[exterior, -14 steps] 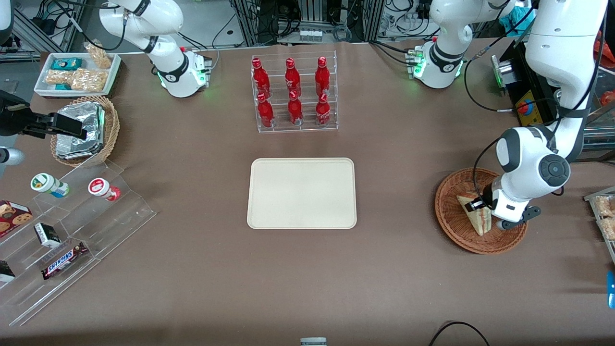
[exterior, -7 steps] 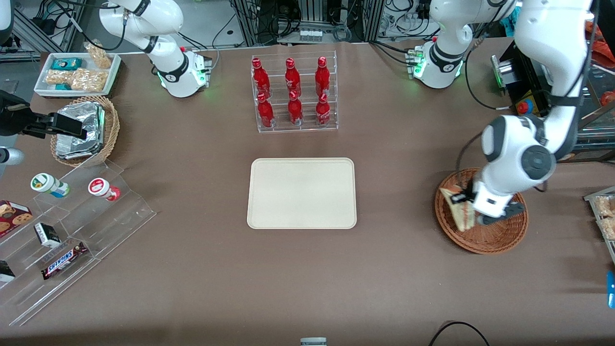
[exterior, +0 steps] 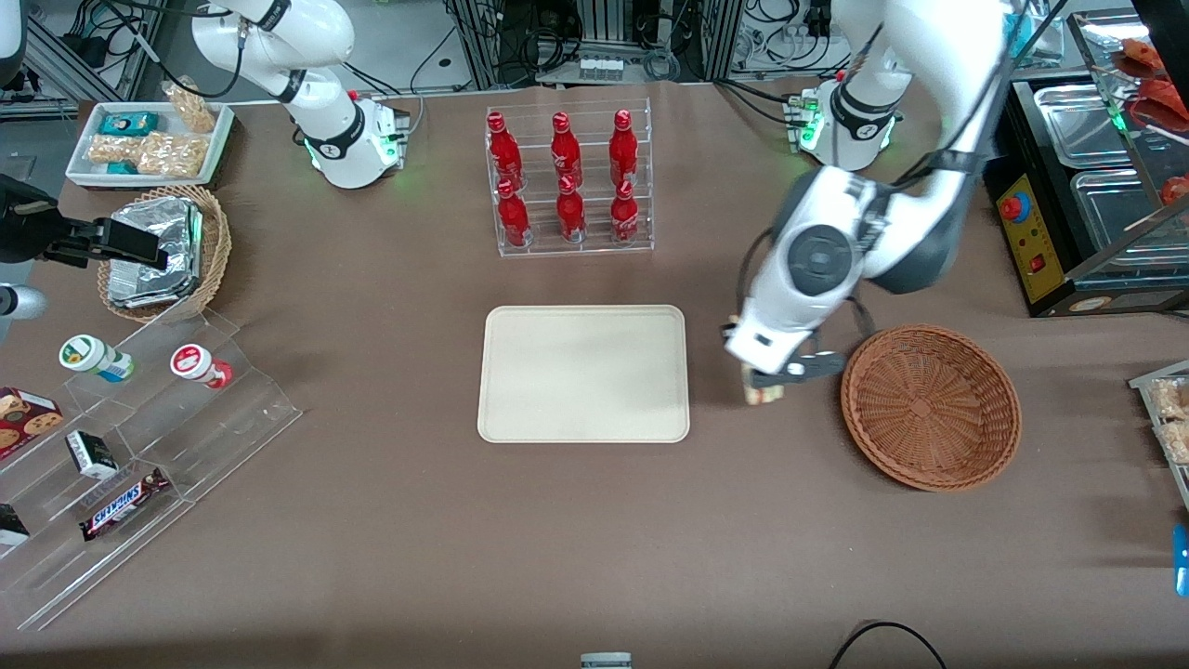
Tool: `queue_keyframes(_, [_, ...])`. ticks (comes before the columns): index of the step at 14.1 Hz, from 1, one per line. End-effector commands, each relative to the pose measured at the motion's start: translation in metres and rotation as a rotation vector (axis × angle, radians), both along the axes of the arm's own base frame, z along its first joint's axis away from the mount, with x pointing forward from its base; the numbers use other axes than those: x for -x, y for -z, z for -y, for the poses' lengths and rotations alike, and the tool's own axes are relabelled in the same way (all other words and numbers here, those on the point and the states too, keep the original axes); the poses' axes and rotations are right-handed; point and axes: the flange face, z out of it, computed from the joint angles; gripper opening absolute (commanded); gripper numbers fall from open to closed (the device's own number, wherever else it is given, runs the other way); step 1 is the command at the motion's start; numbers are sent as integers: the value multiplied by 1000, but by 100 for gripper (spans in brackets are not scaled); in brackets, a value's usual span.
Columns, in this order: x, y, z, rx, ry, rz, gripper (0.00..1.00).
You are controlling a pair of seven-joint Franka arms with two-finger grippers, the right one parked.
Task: Place sandwich from basket to tray
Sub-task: 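Lift the sandwich and carry it over the cream tray, then lower the sandwich onto the tray and open the left gripper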
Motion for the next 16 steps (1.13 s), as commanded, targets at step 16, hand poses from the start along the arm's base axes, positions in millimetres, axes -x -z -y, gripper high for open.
queue_keyframes(16, [39,111,225,164,84,-37,28])
